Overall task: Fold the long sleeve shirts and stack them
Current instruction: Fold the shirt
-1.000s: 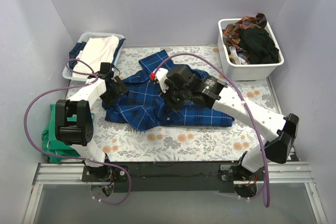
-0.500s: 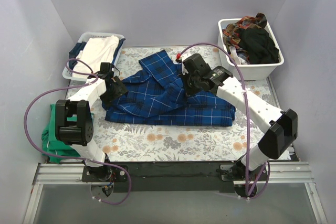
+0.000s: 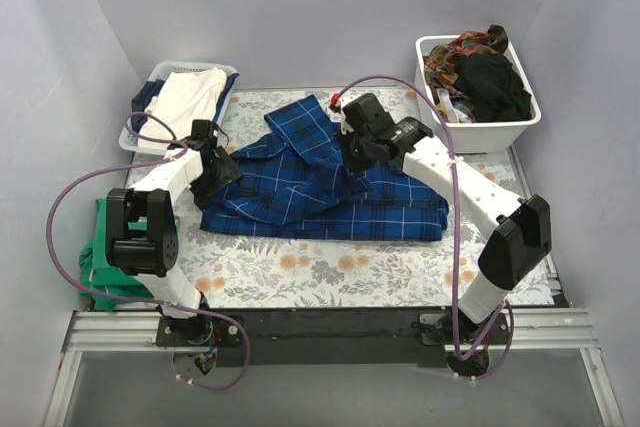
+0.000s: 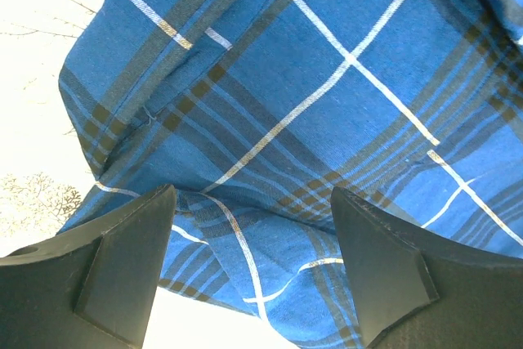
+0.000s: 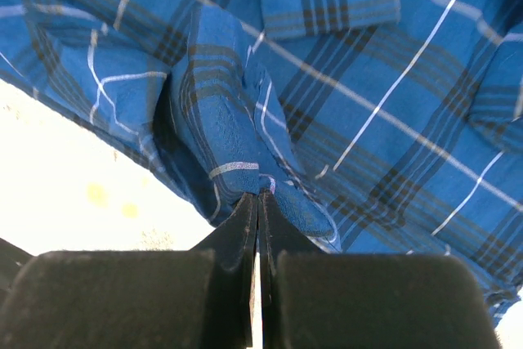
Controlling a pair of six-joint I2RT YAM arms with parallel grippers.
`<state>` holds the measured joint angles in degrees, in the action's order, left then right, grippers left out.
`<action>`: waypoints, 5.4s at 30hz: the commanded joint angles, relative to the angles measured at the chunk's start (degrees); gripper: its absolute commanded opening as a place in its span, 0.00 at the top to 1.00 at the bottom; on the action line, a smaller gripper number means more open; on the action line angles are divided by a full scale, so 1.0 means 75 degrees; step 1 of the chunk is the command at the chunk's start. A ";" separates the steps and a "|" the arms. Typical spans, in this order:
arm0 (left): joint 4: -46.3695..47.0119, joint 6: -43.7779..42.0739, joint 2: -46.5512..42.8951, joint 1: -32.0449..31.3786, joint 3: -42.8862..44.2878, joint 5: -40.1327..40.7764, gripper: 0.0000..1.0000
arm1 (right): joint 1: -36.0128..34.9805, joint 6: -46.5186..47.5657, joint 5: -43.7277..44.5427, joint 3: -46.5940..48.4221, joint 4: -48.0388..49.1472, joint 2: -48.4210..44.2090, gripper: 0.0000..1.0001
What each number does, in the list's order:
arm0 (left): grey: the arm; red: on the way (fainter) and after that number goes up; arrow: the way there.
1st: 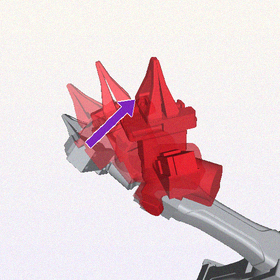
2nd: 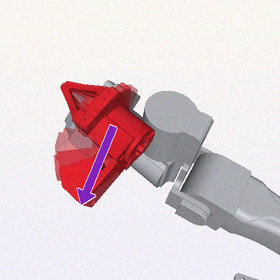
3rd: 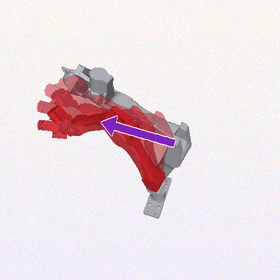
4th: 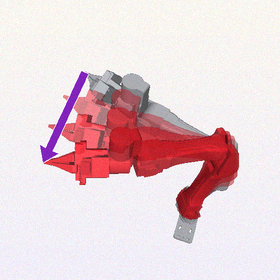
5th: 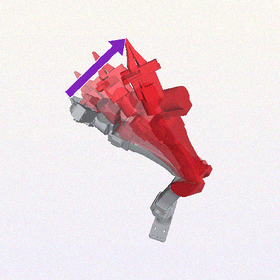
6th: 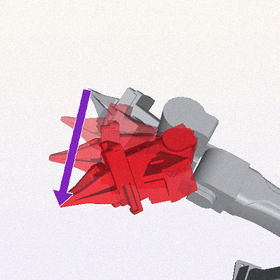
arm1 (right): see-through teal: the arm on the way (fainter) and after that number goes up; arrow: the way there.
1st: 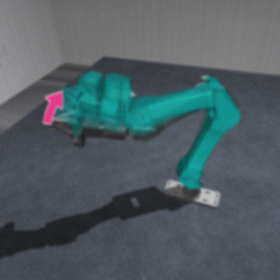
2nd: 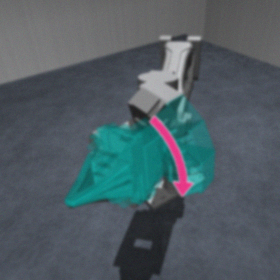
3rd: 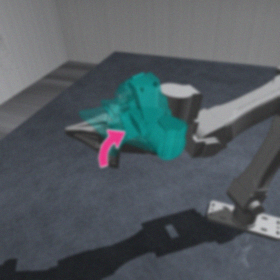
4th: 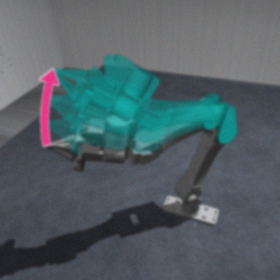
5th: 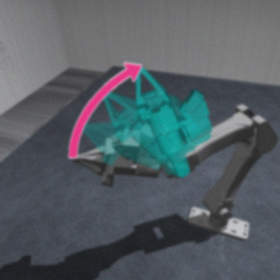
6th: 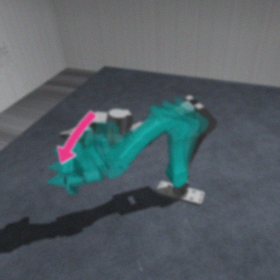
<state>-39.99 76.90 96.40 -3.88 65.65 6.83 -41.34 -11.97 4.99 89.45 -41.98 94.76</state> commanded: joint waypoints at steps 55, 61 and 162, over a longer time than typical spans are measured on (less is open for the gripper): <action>-0.0118 0.0070 0.0401 -0.0010 0.0517 0.0144 0.23 | 0.0356 0.0049 -0.0798 -0.2656 0.0921 0.1145 0.43; -0.0118 0.0047 0.0377 -0.0010 0.0540 0.0167 0.23 | 0.0344 0.0002 0.0071 -0.2774 0.0874 0.1112 0.42; 0.0258 -0.1138 -0.1721 -0.2866 0.0739 -0.1871 0.13 | 0.1317 -0.0620 0.0202 -0.2692 -0.0674 -0.1959 0.39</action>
<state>-31.94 67.51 81.34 -19.05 72.16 -2.66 -31.51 -18.83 11.18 71.09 -50.19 79.99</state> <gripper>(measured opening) 0.865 0.613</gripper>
